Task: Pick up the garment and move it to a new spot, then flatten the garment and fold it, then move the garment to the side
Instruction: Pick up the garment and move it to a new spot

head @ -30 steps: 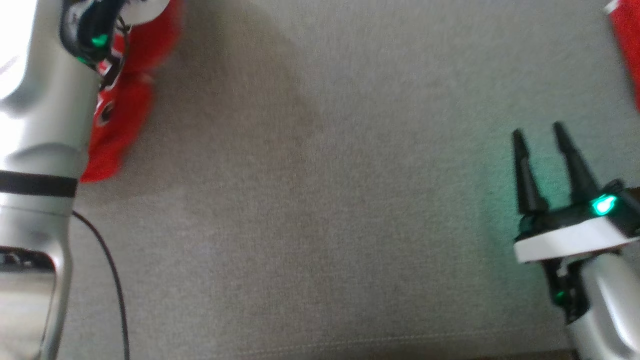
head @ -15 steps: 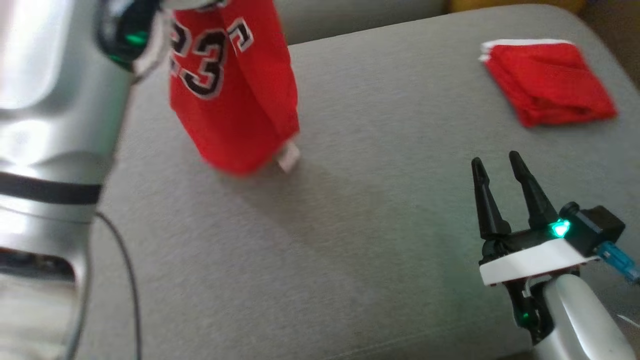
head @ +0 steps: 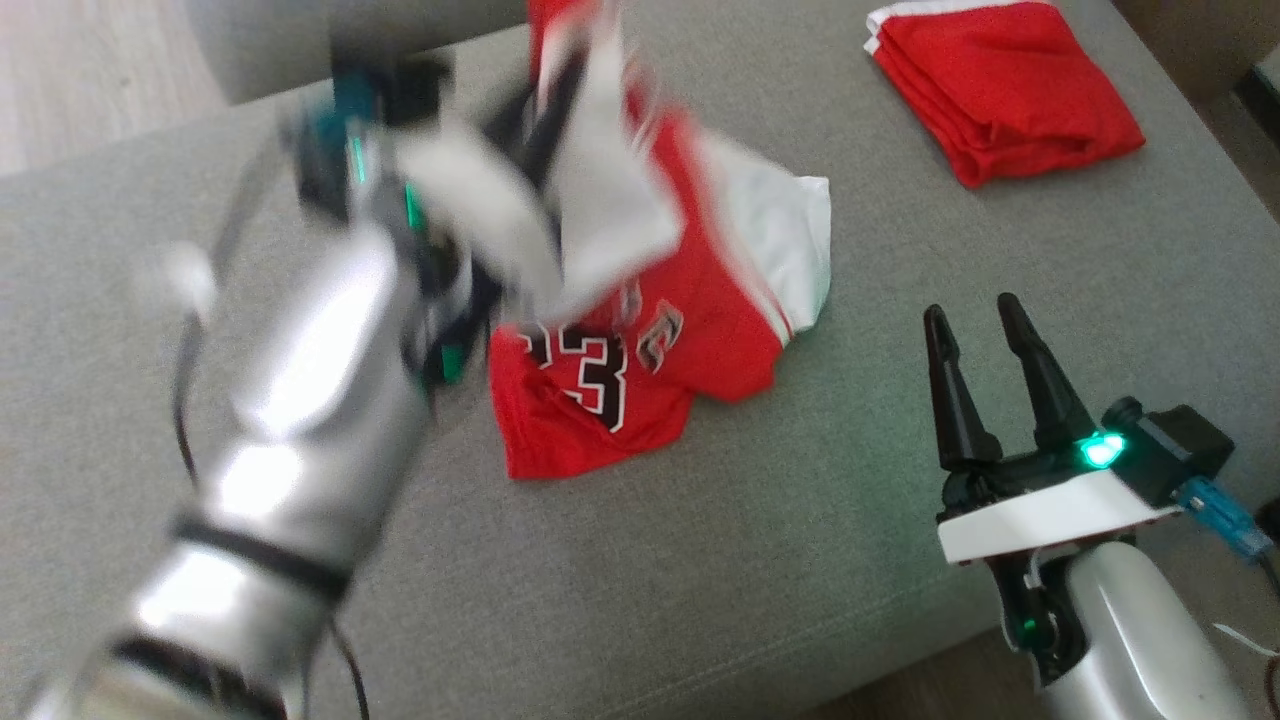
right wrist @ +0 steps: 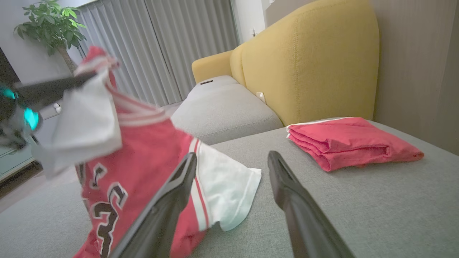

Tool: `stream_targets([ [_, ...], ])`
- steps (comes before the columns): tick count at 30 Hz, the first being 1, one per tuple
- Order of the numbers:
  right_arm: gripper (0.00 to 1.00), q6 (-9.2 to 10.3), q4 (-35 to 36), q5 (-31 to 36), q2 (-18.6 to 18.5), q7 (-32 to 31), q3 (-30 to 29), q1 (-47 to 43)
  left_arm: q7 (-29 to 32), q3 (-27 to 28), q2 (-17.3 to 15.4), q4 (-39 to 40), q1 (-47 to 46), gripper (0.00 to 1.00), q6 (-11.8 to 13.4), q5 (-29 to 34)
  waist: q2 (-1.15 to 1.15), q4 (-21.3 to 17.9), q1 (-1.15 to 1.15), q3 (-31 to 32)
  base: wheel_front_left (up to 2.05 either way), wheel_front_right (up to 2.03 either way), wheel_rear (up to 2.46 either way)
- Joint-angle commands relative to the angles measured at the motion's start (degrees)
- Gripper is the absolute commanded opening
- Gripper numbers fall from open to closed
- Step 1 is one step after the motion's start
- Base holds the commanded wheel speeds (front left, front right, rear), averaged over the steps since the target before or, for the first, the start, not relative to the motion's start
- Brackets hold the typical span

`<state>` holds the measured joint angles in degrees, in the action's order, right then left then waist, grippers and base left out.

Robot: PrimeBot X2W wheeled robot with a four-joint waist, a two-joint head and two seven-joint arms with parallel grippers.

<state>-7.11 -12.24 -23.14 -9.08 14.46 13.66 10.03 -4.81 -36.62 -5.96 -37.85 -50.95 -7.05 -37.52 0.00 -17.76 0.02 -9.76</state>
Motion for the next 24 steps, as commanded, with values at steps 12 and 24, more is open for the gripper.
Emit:
stream_targets([
  [12,1.0,-0.37,-0.2,0.0,0.4,0.5,0.3,-2.3,-10.1,0.4,2.7,-0.1,23.6,1.0,2.1,-3.6,0.0,4.4,-0.02,4.5,0.0,0.0,0.0],
  [24,1.0,-0.37,-1.2,1.7,2.0,0.5,-1.9,-9.8,-10.2,11.9,1.8,22.9,42.8,1.0,10.9,14.1,0.0,14.9,-0.02,12.3,0.0,0.0,0.0],
])
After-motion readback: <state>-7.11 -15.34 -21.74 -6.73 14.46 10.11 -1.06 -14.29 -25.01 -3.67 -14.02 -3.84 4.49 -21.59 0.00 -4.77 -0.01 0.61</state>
